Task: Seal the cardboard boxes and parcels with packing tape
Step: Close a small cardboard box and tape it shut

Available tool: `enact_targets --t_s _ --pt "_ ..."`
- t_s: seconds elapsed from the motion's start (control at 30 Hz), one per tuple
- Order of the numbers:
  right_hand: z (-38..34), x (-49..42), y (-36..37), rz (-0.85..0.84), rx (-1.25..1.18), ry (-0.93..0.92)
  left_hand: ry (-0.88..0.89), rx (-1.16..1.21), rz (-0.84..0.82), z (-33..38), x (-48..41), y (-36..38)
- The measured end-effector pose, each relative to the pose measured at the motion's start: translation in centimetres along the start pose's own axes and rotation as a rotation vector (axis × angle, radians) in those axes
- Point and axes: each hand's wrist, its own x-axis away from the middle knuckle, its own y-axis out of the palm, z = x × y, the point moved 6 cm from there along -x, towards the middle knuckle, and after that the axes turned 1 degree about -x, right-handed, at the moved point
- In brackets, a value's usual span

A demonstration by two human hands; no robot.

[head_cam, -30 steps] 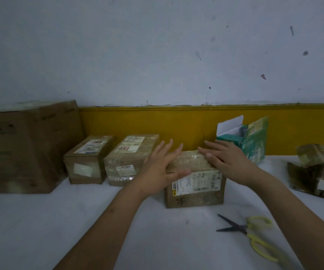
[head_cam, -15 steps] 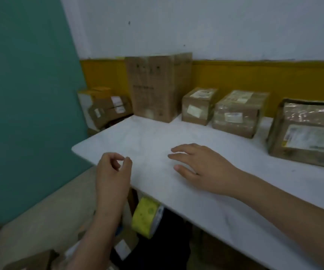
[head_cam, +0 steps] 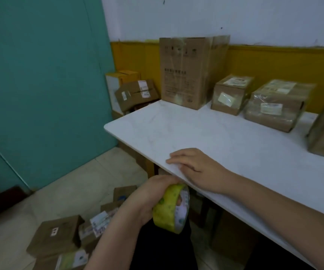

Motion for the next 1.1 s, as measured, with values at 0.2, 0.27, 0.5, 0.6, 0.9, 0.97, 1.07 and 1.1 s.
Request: enact_targets --t_s 0.2,0.27,0.5,0.6,0.9,0.97,1.07,1.1 --pt "-1.1 -0.1 0.2 -0.171 -0.161 -0.016 0.099 -0.309 0.046 2.7 -0.1 -0.2" --pt "-1.0 -0.2 -0.2 -0.176 -0.226 -0.006 0.123 -0.425 0.05 3.4 -0.1 -0.2" --pt "-2.2 -0.6 -4.9 -0.051 -0.294 0.02 0.294 -0.758 0.152 8.1 1.7 0.3" --pt "-3.3 -0.4 -9.4 0.081 -0.3 0.071 0.421 -0.818 0.154 11.3 2.1 1.1" --pt "4.0 8.7 -20.1 0.401 -0.148 0.65 0.647 -0.721 -0.084 13.9 -2.2 14.4" --pt "5.4 11.7 -22.0 0.469 -0.076 0.701 0.684 -0.768 -0.128 13.8 -2.5 18.0" --pt "6.2 15.1 -24.8 0.531 0.093 0.702 0.725 -0.674 -0.224 13.9 -3.5 22.4" --pt "6.3 16.1 -25.7 0.562 0.105 0.689 0.738 -0.634 -0.268 14.0 -3.8 23.5"
